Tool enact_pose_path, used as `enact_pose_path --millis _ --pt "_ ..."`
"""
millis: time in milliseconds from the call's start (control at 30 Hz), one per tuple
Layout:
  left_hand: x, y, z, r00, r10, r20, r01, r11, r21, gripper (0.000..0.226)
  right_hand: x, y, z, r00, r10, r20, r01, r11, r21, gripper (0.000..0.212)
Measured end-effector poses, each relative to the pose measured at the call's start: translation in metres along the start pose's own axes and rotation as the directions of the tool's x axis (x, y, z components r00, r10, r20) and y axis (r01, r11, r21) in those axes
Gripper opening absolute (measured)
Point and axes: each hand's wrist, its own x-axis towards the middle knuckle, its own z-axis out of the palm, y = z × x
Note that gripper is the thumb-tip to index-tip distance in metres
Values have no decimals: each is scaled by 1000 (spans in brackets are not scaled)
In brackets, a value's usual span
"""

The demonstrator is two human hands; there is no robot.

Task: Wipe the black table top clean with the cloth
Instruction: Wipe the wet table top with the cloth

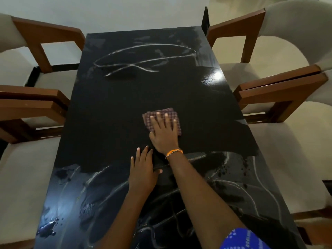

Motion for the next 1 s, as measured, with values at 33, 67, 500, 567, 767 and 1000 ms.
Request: enact_pose_path --millis 33,67,500,567,767,1000 --pt "0 2 1 1000 -8 -14 9 1000 9 74 4 -2 1 997 -69 20 69 998 -4 61" --pt "0 4 3 999 -17 -34 17 1000 15 75 6 2 1 993 -115 26 115 993 -10 61" --pt "15 92 29 987 153 45 -156 984 81 84 -10 217 -61 938 311 -153 -318 948 -23 59" --pt "15 101 31 986 152 75 -160 979 125 85 -19 242 -70 911 384 -149 -388 922 1 59" --pt "19 112 32 987 132 90 -149 967 208 88 -62 254 -71 922 369 -115 -366 930 48 58" --pt "18 108 29 979 178 95 -193 963 186 88 -175 225 -50 883 452 -126 -459 888 -36 63"
